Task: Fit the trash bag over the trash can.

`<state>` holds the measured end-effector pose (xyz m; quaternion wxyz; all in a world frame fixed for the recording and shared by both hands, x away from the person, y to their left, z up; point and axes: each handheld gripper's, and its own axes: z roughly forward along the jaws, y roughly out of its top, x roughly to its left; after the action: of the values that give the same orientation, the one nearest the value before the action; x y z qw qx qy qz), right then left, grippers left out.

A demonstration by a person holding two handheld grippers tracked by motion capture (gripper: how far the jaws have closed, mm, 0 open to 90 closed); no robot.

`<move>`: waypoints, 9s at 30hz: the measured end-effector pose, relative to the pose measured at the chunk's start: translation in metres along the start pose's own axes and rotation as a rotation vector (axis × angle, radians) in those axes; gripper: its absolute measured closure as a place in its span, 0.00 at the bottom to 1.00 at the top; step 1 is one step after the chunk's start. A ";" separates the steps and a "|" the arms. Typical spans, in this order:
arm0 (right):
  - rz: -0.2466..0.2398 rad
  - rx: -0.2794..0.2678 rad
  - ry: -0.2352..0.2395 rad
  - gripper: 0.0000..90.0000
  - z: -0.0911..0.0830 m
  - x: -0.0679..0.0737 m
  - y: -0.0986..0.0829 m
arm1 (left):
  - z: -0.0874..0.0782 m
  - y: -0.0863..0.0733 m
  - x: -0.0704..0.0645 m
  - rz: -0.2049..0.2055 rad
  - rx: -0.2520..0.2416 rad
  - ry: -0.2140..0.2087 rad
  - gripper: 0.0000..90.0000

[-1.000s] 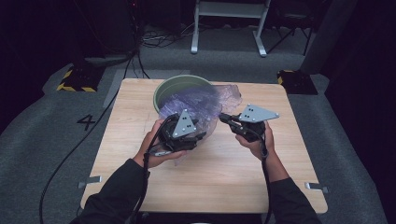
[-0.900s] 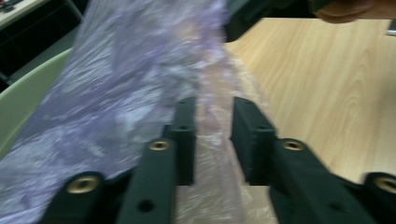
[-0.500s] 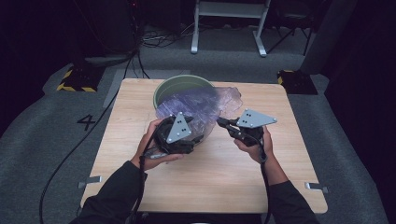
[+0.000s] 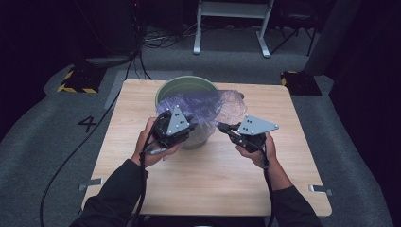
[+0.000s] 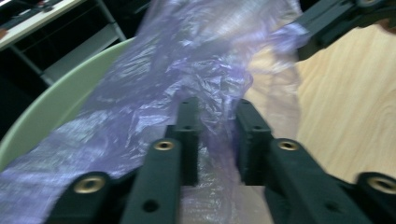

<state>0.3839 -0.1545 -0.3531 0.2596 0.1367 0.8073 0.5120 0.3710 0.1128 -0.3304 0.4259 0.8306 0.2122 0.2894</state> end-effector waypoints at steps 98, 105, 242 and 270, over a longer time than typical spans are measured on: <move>0.186 -0.084 -0.095 0.22 -0.029 -0.012 -0.009 | -0.039 -0.043 0.071 -0.134 -0.123 -0.007 0.97; 0.242 -0.069 -0.144 0.61 -0.015 -0.038 0.012 | -0.036 -0.038 0.076 -0.120 -0.118 0.015 0.96; 0.338 0.276 -0.119 1.00 0.076 -0.123 -0.039 | -0.015 -0.096 0.121 -0.357 -0.140 0.014 0.22; 0.263 0.249 -0.078 0.95 0.063 -0.106 -0.028 | 0.002 -0.086 0.039 -0.233 -0.100 0.038 0.42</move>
<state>0.5080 -0.1702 -0.3705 0.2027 0.2919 0.8288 0.4321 0.3920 0.1820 -0.3916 0.4932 0.7725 0.3006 0.2641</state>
